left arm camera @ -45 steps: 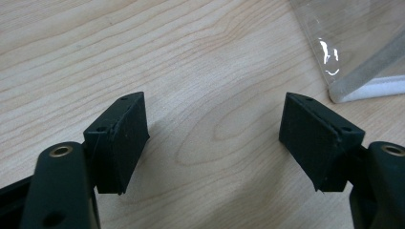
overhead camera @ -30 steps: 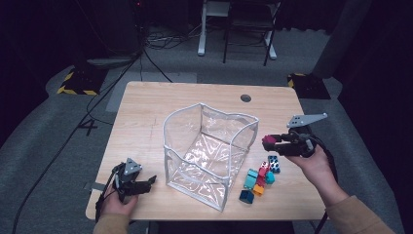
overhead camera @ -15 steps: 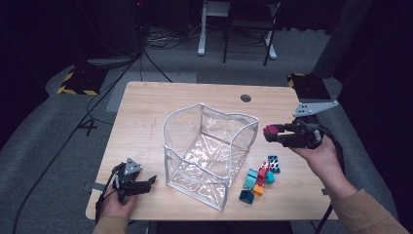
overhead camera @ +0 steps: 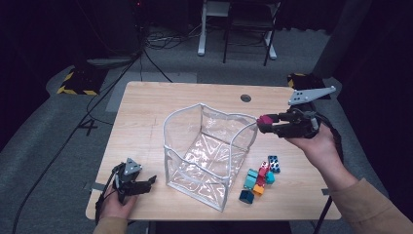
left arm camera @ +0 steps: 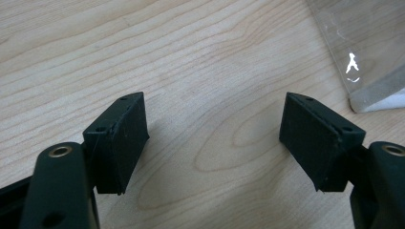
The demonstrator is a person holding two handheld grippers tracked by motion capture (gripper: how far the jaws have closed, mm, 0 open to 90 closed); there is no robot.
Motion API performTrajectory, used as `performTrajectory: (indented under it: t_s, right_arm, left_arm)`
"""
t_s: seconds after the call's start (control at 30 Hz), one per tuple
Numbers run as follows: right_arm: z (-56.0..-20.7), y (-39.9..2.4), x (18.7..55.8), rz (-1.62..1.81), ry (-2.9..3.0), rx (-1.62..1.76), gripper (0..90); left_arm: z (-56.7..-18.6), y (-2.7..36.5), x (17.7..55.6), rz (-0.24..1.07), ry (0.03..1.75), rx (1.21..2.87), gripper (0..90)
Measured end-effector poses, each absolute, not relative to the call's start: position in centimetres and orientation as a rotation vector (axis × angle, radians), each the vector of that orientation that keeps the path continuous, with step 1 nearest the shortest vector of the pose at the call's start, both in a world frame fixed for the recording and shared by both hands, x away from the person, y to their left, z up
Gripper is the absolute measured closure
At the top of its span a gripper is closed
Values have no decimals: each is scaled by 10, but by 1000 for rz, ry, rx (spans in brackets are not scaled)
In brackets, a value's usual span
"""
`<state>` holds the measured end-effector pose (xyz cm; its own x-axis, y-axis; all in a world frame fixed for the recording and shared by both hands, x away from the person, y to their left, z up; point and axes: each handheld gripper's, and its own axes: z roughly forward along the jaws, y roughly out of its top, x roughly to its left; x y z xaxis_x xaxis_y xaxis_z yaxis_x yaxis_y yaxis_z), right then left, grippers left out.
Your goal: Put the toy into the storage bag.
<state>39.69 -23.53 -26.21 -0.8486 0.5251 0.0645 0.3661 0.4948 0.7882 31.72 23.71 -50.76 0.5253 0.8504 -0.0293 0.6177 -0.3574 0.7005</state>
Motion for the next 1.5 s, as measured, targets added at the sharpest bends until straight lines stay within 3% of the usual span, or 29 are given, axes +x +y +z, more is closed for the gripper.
performTrajectory:
  t_s: [0.8,1.5]
  right_arm:
    - [-240,-140,418,1234,2663,643,580]
    - [-273,-62,448,1053,2809,630,580]
  left_arm:
    - [-508,237,318,454,1199,2101,225]
    - [-508,237,318,453,1205,2100,215]
